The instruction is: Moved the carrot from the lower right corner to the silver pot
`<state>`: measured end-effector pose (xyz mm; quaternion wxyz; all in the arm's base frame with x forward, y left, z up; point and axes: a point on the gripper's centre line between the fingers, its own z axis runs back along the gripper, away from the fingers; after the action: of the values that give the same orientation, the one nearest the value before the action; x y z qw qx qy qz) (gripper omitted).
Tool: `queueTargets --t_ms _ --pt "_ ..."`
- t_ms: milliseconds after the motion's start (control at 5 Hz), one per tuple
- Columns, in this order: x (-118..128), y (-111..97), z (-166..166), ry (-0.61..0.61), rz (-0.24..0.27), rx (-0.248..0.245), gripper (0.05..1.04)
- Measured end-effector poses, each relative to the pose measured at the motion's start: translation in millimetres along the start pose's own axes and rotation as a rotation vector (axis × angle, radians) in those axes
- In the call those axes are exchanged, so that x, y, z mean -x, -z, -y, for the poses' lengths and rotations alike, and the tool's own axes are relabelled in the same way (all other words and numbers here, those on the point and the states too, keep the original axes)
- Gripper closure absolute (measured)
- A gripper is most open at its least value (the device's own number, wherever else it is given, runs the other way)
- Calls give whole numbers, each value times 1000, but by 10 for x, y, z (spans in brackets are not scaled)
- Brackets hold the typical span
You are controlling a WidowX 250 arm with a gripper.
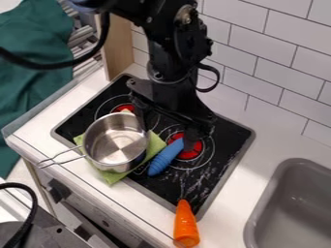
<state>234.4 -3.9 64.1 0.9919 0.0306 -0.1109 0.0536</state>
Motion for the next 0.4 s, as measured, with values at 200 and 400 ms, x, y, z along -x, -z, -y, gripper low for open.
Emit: queueTargets --t_ms 200,400 --pt "61 53 7 -2 -23 2 82" --pt "168 138 35 -26 -29 25 82"
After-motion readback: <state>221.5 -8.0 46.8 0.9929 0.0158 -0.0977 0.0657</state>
